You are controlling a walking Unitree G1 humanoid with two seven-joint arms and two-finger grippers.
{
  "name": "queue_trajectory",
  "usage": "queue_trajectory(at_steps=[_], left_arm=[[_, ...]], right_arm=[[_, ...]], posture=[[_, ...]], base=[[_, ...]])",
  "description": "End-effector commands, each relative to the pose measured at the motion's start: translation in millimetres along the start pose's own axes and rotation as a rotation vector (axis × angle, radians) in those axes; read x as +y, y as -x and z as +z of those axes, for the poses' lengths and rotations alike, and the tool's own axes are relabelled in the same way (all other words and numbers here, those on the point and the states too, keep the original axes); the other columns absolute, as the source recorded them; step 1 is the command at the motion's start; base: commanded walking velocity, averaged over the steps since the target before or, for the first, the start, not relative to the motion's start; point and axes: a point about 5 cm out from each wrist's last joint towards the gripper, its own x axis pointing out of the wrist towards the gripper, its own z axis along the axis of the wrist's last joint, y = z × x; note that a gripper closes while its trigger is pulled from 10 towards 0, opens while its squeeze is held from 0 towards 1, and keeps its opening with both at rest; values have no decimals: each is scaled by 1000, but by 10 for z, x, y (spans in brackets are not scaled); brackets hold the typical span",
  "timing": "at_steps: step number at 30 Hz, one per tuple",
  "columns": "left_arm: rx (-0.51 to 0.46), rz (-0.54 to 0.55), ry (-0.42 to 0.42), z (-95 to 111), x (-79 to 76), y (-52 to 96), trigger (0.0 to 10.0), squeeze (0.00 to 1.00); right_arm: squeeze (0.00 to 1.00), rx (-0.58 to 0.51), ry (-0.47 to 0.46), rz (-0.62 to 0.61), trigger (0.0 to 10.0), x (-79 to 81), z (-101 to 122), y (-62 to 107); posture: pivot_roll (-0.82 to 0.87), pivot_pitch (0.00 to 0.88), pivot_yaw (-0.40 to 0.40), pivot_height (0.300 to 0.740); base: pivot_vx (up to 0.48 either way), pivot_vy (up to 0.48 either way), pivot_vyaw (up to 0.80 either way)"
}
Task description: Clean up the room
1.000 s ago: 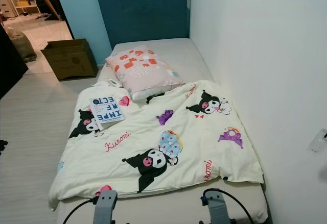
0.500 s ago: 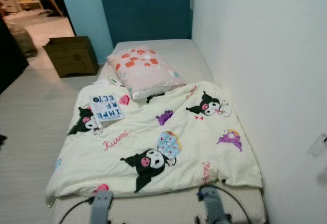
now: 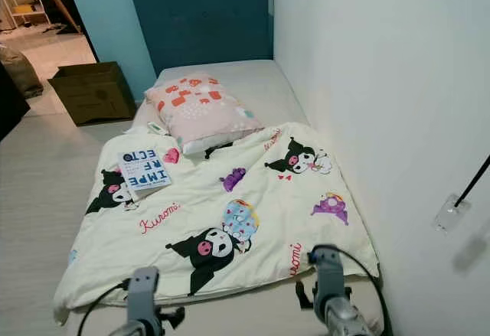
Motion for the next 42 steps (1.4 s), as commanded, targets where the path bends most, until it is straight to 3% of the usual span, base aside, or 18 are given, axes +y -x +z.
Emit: queue_trajectory(at_steps=[1,2,4,7,8,11,12,14,15,25,29,30,37,42], left_arm=[[-38,66,91,60,187,28,10000,0],[-38,66,91,60,187,28,10000,0],[-74,101,200,109,295,47,10000,0],[-191,73,453,309,390,54,10000,0],[-225,52,511,367,400,55,10000,0],[-256,20,547,426,395,54,10000,0],[-351,-71,624,628,403,64,10000,0],[-351,-71,624,628,403,64,10000,0],[-409,-103,665,746,449,85,10000,0],[-366,-50,615,654,498,91,10000,0],[-312,-28,591,539,469,79,10000,0],[-258,-4,554,428,454,74,10000,0],[-128,24,436,150,408,81,10000,0],[-106,24,448,77,391,86,10000,0]], right_arm=[[0,-56,-210,-12,10000,-90,102,-3],[0,-56,-210,-12,10000,-90,102,-3],[0,-108,-396,-2,10000,-152,189,-5],[0,-150,-519,38,10000,-177,253,-5],[0,-157,-535,47,10000,-180,263,-4],[0,-163,-550,56,10000,-181,271,-4],[0,-161,-569,68,10000,-174,272,-5],[0,-161,-569,68,10000,-174,272,-5],[0,-152,-579,73,10000,-166,266,-8],[0,-124,-585,63,10000,-143,205,-8],[0,-105,-576,59,10000,-127,159,-5],[0,-94,-567,59,10000,-113,136,-4],[0,-74,-554,56,10000,-87,89,-2],[0,-64,-542,58,10000,-68,67,-1]], posture=[[-141,43,17,740],[-141,43,17,740],[-142,44,18,740],[-142,45,20,740],[-142,45,20,740],[-142,45,20,740],[-129,46,17,740],[-129,46,17,740],[-127,47,20,740],[-127,53,26,740],[-124,54,27,740],[-123,54,26,740],[-129,55,32,740],[-129,55,30,740]], base=[[0,0,0],[0,0,0],[0,0,0],[0,0,0],[0,0,0],[0,0,0],[0,0,0],[0,0,0],[0,0,0],[0,0,0],[0,0,0],[0,0,0],[-188,0,0],[-368,0,0]])
